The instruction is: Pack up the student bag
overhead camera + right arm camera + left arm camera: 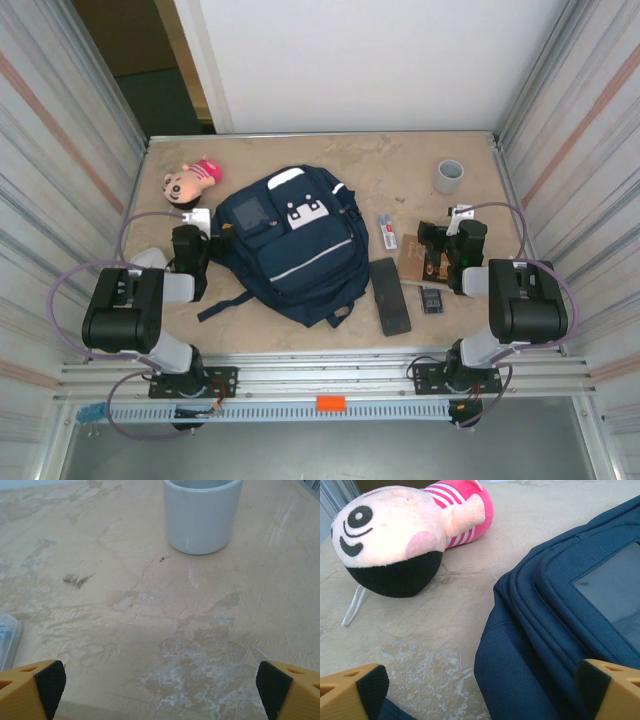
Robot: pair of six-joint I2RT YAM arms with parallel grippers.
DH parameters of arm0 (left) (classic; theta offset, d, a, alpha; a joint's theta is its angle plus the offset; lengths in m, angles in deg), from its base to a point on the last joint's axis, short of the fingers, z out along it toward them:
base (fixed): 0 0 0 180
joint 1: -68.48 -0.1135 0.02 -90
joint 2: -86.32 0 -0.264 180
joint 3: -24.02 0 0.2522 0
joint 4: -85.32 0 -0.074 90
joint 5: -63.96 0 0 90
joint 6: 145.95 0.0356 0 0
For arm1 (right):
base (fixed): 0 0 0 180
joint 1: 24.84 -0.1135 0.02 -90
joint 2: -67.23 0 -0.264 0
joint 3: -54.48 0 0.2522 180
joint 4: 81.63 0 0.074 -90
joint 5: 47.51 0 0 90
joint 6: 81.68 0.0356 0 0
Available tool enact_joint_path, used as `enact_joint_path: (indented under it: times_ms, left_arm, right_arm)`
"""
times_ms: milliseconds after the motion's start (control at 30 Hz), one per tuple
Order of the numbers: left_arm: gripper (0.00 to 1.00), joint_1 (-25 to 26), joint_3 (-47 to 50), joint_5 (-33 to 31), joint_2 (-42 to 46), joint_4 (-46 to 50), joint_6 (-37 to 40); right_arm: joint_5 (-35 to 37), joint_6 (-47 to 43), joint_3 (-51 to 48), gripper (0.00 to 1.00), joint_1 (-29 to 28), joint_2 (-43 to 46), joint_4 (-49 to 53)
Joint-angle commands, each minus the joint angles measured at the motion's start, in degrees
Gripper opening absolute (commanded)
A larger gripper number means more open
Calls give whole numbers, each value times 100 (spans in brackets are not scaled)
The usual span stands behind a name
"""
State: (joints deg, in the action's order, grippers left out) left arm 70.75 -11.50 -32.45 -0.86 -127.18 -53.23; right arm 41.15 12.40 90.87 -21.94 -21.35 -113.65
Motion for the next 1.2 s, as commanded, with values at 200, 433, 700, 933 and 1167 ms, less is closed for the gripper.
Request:
enact_joint_path:
  times_ms: [200,433,700,933,1167]
  left_arm:
    - [99,2,-109,63,55,-41,-19]
    - [99,7,-101,61,61,-50,-22]
    - [99,2,-93,69,64,-55,-18]
    - [99,2,-118,130,51,-22,2]
    - [99,106,-239,711,384,396,394]
  right_arm:
    - [29,89,110,99,-11,16,25]
    - [37,92,104,99,-9,19,23]
    - [29,85,105,99,-10,17,19]
    - [29,85,110,99,-10,16,17]
    - [-14,102,105,99,19,16,24]
